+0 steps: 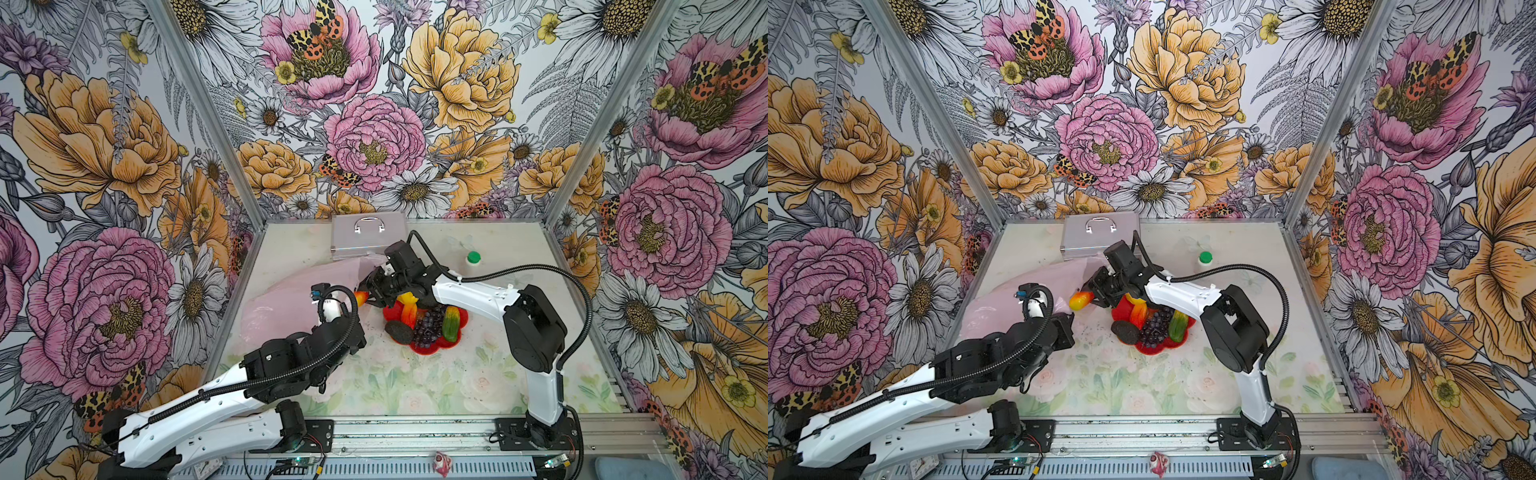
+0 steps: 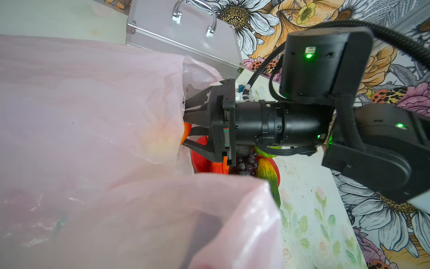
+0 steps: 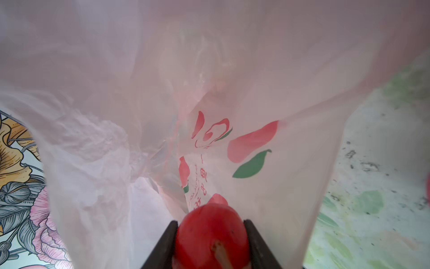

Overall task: Place the fruits into the plastic bag
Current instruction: Place the fruit in the plastic bag.

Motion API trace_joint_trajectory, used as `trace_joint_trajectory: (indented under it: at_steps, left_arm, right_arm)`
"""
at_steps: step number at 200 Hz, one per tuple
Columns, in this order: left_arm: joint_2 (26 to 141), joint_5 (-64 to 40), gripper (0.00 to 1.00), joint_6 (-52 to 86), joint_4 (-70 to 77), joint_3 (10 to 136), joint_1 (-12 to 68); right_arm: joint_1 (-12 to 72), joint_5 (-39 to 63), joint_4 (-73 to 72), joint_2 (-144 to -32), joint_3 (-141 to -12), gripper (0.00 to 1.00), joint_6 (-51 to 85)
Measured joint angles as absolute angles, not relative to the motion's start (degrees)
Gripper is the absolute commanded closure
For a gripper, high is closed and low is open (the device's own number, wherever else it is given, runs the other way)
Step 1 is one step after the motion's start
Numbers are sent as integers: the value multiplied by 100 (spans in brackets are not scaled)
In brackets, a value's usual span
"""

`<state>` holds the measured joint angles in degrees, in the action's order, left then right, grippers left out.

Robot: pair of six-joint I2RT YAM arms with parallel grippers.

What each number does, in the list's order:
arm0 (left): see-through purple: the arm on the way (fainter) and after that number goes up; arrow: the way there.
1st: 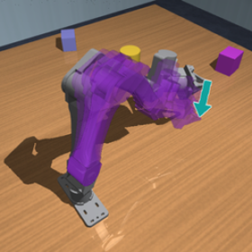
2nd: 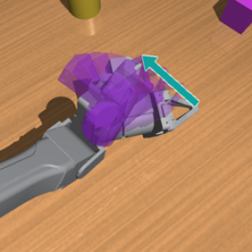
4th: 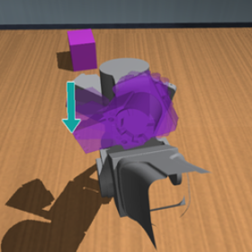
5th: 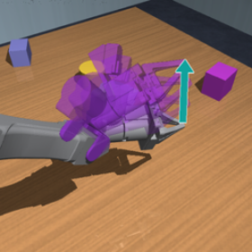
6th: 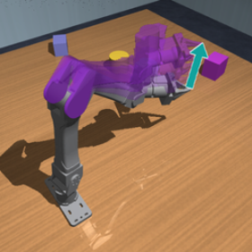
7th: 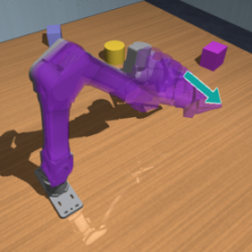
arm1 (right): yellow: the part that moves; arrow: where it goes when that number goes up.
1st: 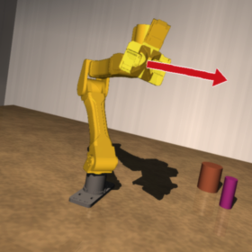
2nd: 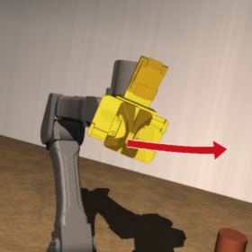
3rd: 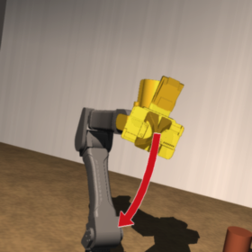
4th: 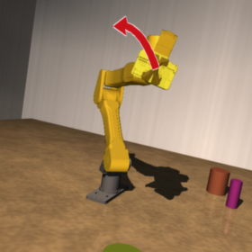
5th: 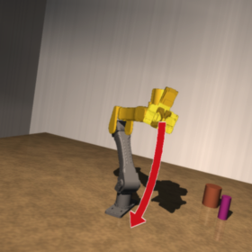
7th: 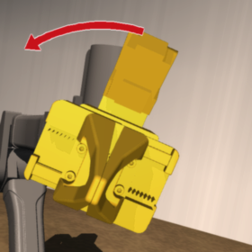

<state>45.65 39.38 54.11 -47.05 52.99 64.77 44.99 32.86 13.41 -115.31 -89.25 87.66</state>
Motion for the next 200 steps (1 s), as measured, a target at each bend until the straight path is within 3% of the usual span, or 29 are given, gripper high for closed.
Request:
trace_joint_trajectory:
  at_steps: [130, 200]
  left_arm:
    - [3533, 3651, 100, 5474, -3636, 4064, 6475]
    - [2947, 3638, 100, 5922, -3439, 3404, 6475]
  right_arm:
    - [4755, 4222, 1020, -12304, -9391, 71, 8711]
    - [4757, 4574, 832, -12667, -9677, 38, 8556]
